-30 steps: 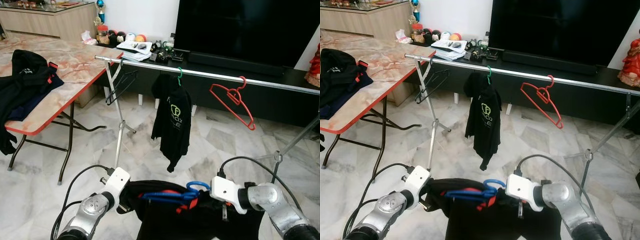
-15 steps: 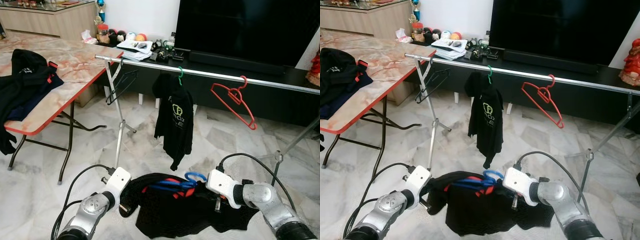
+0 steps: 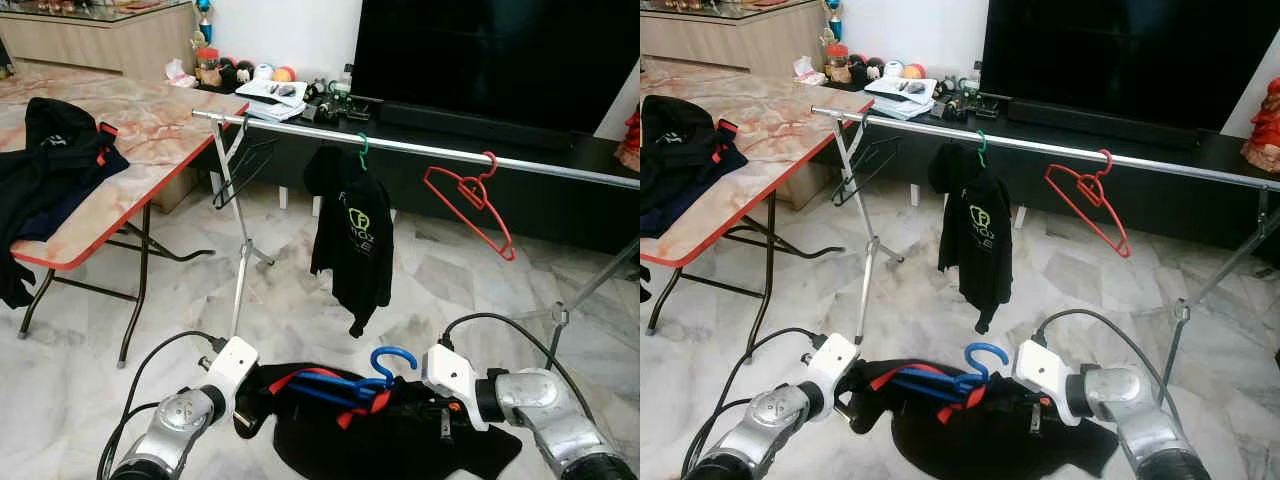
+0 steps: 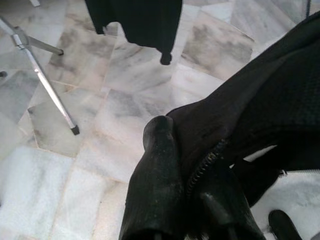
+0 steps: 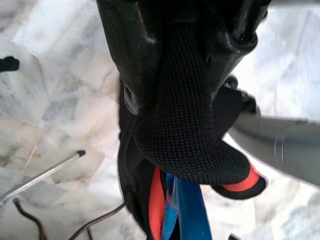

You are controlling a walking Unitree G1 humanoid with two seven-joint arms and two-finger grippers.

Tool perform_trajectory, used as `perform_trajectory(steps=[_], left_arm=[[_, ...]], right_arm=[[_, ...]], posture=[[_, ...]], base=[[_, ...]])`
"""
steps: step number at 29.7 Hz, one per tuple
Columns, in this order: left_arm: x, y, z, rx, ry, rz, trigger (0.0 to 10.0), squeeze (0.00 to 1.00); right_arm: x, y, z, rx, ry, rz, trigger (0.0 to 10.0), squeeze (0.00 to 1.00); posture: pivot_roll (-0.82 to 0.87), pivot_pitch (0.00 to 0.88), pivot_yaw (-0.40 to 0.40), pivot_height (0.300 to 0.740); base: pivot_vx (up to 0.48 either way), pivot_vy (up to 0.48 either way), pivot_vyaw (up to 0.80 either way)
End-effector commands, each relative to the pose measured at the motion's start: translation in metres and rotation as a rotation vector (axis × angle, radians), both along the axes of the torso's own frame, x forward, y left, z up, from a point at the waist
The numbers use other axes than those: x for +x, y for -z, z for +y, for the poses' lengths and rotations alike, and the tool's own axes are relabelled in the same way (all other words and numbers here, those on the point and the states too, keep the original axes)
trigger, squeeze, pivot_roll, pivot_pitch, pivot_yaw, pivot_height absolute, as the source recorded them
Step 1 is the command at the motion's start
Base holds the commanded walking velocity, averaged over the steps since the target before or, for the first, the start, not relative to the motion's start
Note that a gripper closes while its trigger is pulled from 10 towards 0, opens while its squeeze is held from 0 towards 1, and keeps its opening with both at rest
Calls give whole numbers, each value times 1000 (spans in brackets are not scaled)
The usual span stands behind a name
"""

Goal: Hang hanger

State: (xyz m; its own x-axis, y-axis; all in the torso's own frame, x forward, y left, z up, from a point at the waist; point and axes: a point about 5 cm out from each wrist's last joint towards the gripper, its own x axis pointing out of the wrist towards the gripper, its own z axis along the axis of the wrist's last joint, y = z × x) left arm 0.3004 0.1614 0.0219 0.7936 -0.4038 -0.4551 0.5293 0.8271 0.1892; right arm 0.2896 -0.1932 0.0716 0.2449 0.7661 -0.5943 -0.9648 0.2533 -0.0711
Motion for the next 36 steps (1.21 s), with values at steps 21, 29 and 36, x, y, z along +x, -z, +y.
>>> perform_trajectory(steps=[21,29,36], left_arm=[[8,-17,1,-56,36,-32,0,0],[19,-50,-9,-201,106,-84,0,0],[12,-81,-29,-245,332,-81,0,0]], right_arm=[[11,11,-3,-296,19,-187,0,0],[14,23,6,-315,102,-209,0,0],[31,22,20,-260,315,-264,0,0]], posture=[[134,37,-45,740],[138,36,-46,740],[138,36,-46,740]], base=[[0,0,0],[0,0,0],[0,0,0]])
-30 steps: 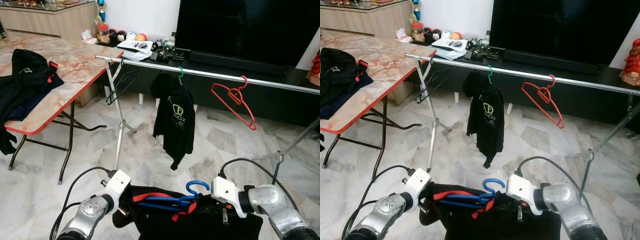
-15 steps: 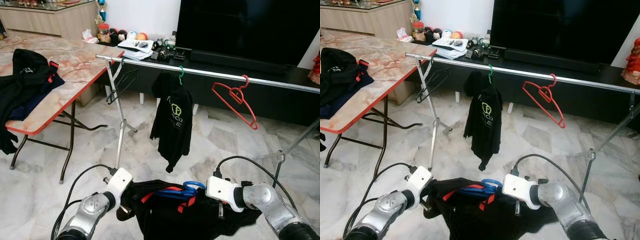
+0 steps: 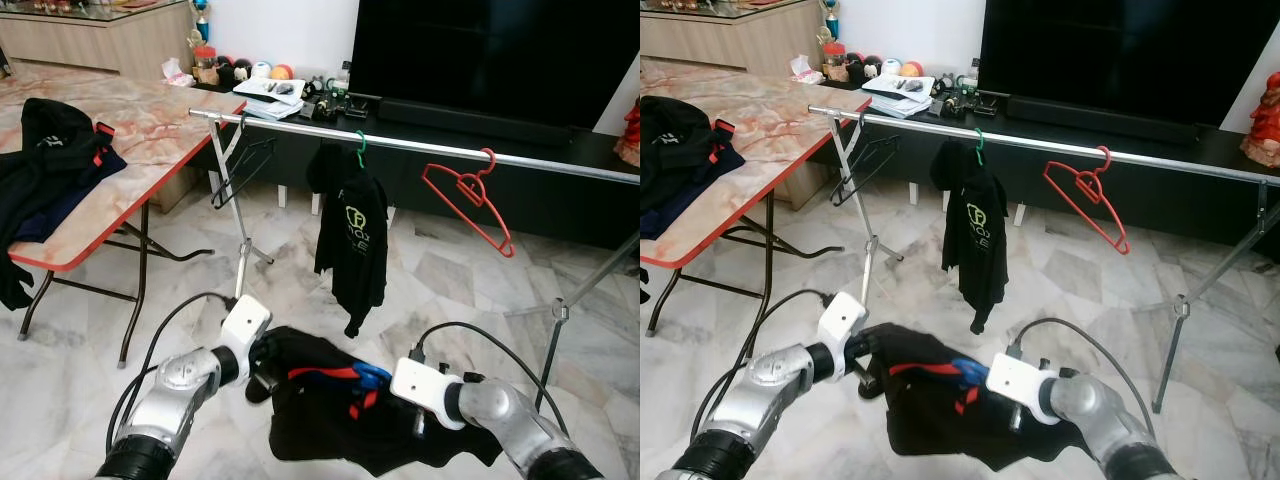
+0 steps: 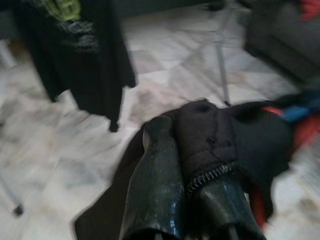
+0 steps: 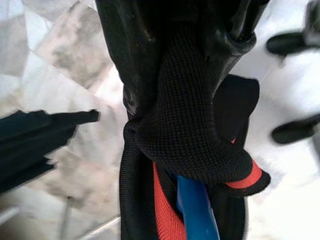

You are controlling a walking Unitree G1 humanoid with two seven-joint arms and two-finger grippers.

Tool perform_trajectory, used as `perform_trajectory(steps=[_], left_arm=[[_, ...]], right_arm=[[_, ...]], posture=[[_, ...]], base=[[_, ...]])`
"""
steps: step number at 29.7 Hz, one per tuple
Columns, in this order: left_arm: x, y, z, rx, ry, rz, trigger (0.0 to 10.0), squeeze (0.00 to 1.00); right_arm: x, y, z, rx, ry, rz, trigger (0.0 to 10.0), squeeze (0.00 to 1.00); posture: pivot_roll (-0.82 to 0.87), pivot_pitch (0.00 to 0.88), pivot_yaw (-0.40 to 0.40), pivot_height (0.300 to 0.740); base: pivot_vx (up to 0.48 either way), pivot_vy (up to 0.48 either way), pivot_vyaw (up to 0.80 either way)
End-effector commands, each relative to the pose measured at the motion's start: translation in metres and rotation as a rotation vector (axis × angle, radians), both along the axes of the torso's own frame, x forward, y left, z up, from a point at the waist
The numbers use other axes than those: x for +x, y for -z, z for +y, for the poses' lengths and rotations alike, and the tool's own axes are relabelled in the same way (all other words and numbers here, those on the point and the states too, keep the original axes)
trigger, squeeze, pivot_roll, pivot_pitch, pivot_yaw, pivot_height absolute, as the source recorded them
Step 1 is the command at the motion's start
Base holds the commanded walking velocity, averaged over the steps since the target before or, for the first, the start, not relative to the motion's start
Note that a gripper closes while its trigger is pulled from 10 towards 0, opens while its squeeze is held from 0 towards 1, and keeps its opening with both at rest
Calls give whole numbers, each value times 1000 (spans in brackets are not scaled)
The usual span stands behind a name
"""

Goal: Hang hanger

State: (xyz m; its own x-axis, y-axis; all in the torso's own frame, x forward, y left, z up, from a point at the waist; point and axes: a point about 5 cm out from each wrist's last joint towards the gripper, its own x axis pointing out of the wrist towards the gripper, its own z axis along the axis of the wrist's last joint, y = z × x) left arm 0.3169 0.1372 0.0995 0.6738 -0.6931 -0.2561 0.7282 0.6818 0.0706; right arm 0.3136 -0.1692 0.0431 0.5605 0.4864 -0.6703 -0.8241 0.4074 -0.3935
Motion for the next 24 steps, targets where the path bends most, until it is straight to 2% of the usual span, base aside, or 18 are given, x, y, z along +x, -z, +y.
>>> perform_trajectory(steps=[1,5,7,8,9,10,11,12,13,14,15,16,18,19,24], left_arm=[[-6,-6,-7,-6,76,7,0,0],[-15,-16,-17,-9,174,20,0,0],[-19,-16,-19,16,203,33,0,0],[-23,-16,-20,41,226,37,0,0],[-23,-16,-20,41,226,37,0,0],[-26,-16,-21,54,249,42,275,0],[-28,-16,-22,67,265,40,863,0],[-29,-15,-23,76,276,38,863,0],[-31,-15,-24,88,289,48,3569,0],[-34,-15,-25,94,310,58,7216,0],[-37,-15,-26,100,331,63,8863,0],[-39,-15,-26,108,350,71,10000,0],[-43,-16,-26,120,373,79,10000,0],[-45,-18,-25,128,388,85,10000,1000],[-52,-19,-22,166,433,100,10000,1000]], right_arm=[[9,-7,-2,44,81,-30,0,0],[19,-13,5,80,163,-87,0,0],[23,-16,9,156,219,-88,0,0],[26,-23,16,285,251,-78,0,0],[26,-23,16,285,251,-78,0,0],[29,-28,22,372,265,-70,0,0],[30,-31,23,389,266,-81,0,0],[31,-32,24,399,267,-89,0,0],[33,-34,23,393,285,-113,0,0],[34,-35,23,390,298,-128,0,0],[35,-36,23,391,310,-142,0,0],[37,-37,23,403,326,-150,0,0],[39,-39,24,423,336,-150,0,0],[39,-40,26,428,331,-152,0,0],[41,-42,28,436,326,-153,0,0]], posture=[[138,36,-46,740],[146,32,-41,740],[154,31,-42,740],[154,31,-42,740],[154,31,-42,740],[156,30,-41,740],[156,30,-41,740],[156,30,-41,740],[157,30,-40,740],[157,31,-40,740],[157,31,-40,740],[159,31,-39,740],[161,30,-40,740],[161,30,-40,740],[164,29,-39,740]], base=[[0,0,0],[0,0,0],[0,0,0],[0,0,0],[0,0,0],[0,0,0],[0,0,0],[0,0,0],[0,0,0],[0,0,0],[0,0,0],[0,0,0],[0,0,0],[0,0,0],[0,0,0]])
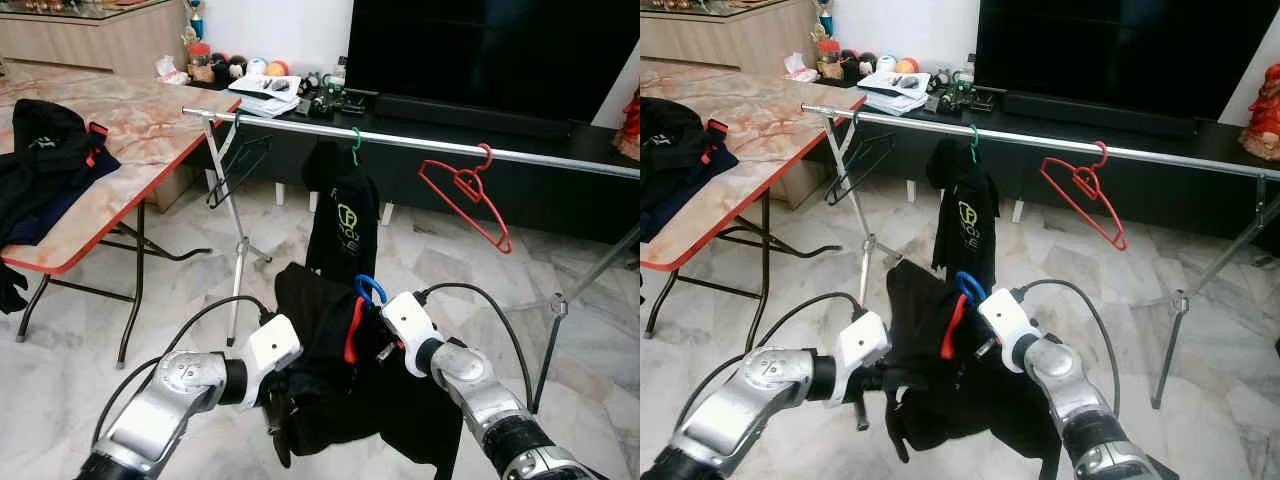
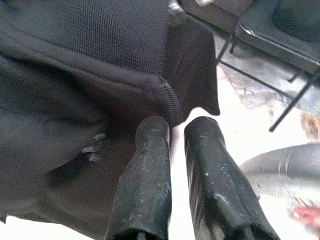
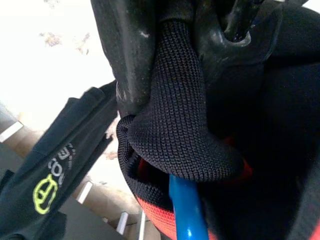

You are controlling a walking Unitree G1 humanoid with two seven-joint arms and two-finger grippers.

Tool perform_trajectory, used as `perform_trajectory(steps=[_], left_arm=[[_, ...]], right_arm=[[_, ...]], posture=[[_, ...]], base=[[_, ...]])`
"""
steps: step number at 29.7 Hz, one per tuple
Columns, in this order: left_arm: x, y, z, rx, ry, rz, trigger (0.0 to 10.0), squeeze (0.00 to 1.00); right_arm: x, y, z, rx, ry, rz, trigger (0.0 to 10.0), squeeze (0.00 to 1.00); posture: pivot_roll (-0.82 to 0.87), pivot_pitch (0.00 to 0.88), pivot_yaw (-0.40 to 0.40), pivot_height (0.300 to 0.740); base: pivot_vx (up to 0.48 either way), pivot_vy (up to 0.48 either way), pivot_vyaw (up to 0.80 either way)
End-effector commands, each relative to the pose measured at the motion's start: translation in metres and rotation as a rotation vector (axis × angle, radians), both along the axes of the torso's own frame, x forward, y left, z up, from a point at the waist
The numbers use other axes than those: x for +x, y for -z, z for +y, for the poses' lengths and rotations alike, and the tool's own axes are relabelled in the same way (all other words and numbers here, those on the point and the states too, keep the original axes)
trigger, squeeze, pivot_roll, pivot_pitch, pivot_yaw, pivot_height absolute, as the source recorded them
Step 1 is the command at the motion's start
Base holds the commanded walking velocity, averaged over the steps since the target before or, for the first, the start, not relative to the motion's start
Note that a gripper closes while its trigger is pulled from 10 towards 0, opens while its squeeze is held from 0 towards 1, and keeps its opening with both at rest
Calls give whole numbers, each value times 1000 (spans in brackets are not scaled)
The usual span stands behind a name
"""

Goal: Hang hanger

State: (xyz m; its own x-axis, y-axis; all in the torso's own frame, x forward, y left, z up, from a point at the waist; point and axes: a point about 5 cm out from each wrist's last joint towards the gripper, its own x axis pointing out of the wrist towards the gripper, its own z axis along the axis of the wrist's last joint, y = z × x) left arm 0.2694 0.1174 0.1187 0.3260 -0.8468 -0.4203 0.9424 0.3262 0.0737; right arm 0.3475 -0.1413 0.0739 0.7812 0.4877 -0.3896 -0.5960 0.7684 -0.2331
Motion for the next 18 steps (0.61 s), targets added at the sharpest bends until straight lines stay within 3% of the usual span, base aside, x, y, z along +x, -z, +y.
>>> perform_trajectory(steps=[1,6,11,13,15,18], left_arm=[[-5,1,-3,15,27,11,10000,1000],[-8,-1,-2,46,53,10,10000,1000],[-2,-6,2,49,12,-35,10000,1000],[9,-14,8,41,-56,-81,10000,1000],[14,-21,15,33,-72,-103,10000,1000],[13,-22,16,39,-61,-105,10000,1000]], right_arm=[[7,-11,0,25,15,-40,0,0],[10,-15,2,29,31,-68,0,0],[9,-16,4,36,-22,-68,0,0],[6,-15,4,22,-101,-48,0,0],[-4,-9,1,-48,-270,-11,0,0],[-7,-8,-2,-73,-316,0,0,0]], posture=[[164,29,-39,740],[164,29,-39,740],[168,26,-40,740],[171,25,-40,740],[171,25,-40,740],[171,25,-40,740]], base=[[0,0,0],[0,0,0],[0,0,0],[0,0,0],[0,0,0],[0,0,0]])
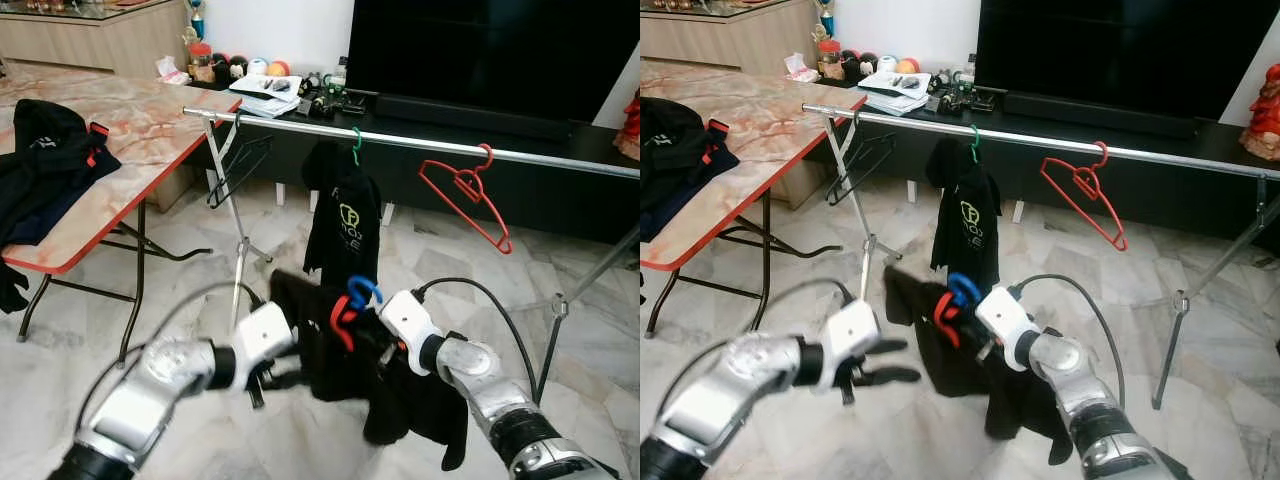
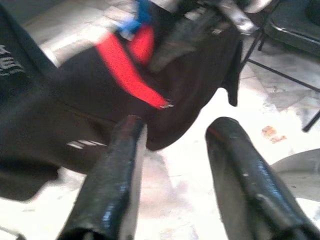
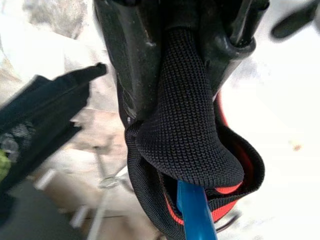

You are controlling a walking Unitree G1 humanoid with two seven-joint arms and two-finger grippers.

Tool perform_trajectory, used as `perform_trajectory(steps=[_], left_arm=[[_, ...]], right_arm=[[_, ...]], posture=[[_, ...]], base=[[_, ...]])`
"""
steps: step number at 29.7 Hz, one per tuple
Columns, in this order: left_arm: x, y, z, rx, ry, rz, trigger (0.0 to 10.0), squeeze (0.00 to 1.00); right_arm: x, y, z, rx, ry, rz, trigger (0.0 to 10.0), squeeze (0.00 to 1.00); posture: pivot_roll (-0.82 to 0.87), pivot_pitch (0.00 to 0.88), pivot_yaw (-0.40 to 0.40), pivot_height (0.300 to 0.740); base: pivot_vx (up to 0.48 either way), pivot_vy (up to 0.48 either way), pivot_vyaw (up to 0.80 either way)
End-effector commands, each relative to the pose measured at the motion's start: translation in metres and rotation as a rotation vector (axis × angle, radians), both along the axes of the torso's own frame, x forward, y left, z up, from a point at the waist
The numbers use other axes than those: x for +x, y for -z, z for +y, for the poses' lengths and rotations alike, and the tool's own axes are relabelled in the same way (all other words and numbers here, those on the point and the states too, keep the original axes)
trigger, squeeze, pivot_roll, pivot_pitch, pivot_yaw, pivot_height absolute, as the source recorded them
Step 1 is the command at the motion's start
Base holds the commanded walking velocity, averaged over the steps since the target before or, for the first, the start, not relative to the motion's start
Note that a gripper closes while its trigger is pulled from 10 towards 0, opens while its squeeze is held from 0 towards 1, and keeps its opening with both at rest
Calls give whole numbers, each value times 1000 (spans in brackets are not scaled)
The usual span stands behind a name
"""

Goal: Hang hanger

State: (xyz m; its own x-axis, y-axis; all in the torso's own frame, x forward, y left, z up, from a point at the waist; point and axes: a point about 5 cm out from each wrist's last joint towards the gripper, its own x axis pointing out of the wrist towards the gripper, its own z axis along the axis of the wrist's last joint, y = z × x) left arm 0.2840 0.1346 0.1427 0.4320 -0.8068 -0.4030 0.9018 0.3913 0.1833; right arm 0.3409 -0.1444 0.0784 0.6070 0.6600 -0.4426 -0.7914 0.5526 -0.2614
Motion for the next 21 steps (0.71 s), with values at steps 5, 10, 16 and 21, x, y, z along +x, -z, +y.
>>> perform_trajectory(steps=[5,10,16,21], left_arm=[[1,-1,3,13,15,-22,10000,1000],[-3,0,0,13,77,3,10000,1000],[-3,0,-10,-7,121,5,10000,1000],[-4,2,-14,-19,141,17,10000,1000]], right_arm=[[-7,-2,-12,-44,-131,18,0,0],[-11,-4,-16,-34,-205,41,0,0],[-17,-5,-9,-13,-303,65,0,0],[-17,-7,-7,-9,-320,61,0,0]], posture=[[171,22,-40,740],[173,14,-37,740],[169,0,-32,740],[168,0,-29,740]], base=[[0,0,0],[0,0,0],[0,0,0],[0,0,0]])
